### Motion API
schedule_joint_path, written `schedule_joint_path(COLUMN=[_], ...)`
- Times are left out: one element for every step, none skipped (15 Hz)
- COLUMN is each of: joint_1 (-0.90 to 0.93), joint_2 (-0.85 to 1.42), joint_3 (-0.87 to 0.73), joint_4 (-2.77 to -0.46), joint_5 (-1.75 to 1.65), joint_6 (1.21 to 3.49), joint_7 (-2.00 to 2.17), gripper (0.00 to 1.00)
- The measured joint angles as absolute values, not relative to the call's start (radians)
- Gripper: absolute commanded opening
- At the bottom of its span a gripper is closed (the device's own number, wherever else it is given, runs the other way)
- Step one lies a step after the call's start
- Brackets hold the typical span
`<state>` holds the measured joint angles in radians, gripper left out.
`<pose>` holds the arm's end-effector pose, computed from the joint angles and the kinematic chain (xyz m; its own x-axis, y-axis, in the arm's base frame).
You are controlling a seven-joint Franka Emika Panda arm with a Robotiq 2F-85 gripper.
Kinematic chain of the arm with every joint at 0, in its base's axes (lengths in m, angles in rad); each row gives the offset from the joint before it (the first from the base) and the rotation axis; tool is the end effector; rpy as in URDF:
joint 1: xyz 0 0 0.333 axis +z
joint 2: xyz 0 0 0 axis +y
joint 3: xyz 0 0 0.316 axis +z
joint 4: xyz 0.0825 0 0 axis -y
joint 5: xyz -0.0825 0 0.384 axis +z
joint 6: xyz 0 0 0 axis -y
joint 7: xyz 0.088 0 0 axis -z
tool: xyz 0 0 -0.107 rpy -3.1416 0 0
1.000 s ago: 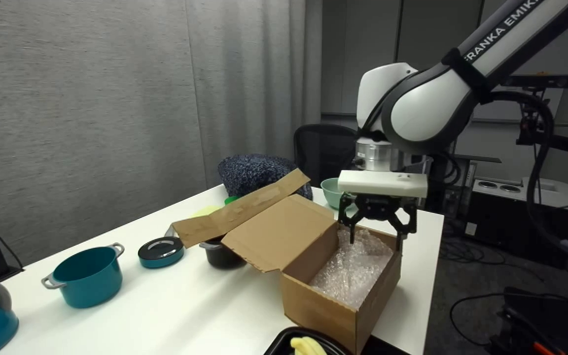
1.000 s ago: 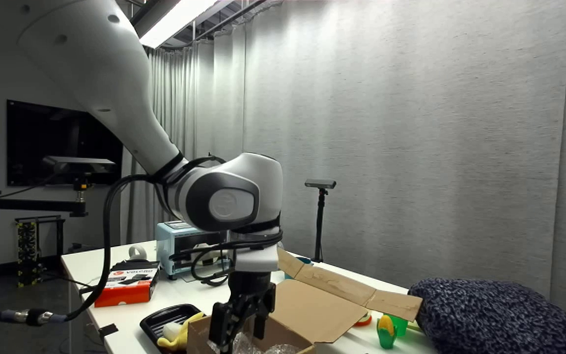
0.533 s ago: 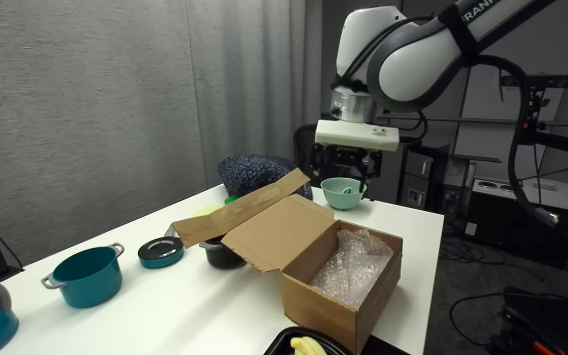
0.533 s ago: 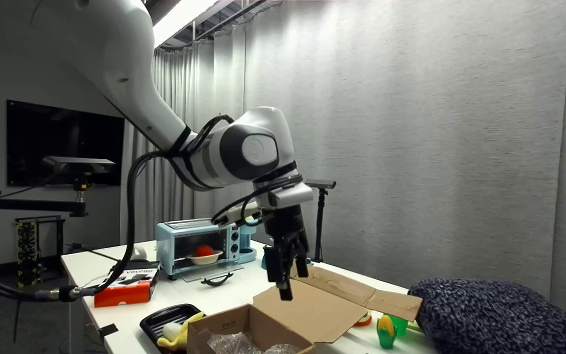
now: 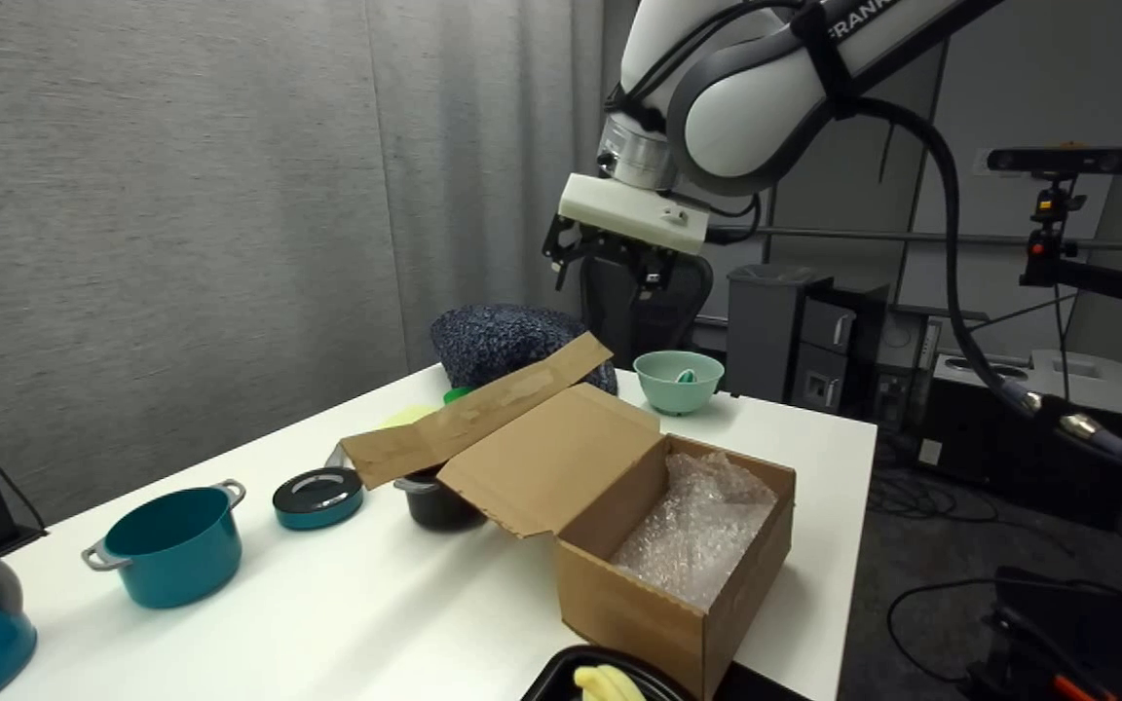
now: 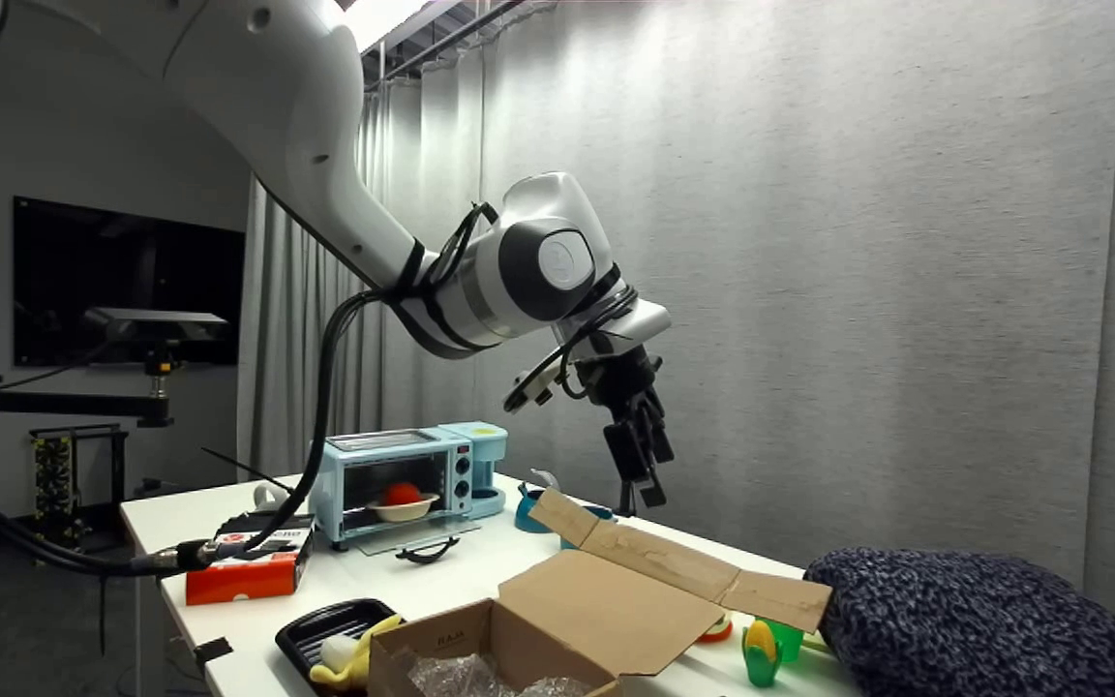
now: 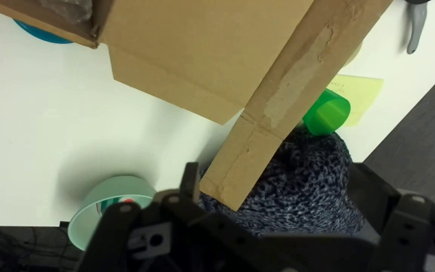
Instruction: Move the box forward, then close the lid of the box
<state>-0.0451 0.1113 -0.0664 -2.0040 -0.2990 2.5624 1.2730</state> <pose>0.6103 -0.0627 0.4506 0.3092 -0.8783 0.3647 -0.8513 -0.4266 -0.3054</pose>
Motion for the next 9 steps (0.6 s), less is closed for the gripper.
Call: schedule_joint_path(joint_1=[-0.045, -0.045, -0.045, -0.045, -0.044, -0.044, -0.043, -0.043, -0.043], joint_2=[0.119, 0.122, 0.122, 0.122, 0.122, 0.123, 0.125, 0.129, 0.136], joint_3=[-0.066, -0.066, -0.066, -0.066, -0.067, -0.068, -0.069, -0.072, -0.076], joint_4=[-1.998, -1.995, -1.995, -1.994, -1.995, -1.996, -1.996, -1.995, -1.992], joint_5=[-0.299, -0.299, -0.299, -0.299, -0.299, -0.299, -0.299, -0.295, -0.288], joint_6=[2.564, 2.564, 2.564, 2.564, 2.564, 2.563, 2.563, 2.563, 2.564], joint_7=[1.273, 1.273, 1.273, 1.273, 1.273, 1.273, 1.274, 1.276, 1.277], gripper=[1.0, 1.0, 1.0, 1.0, 1.0, 1.0, 1.0, 1.0, 1.0])
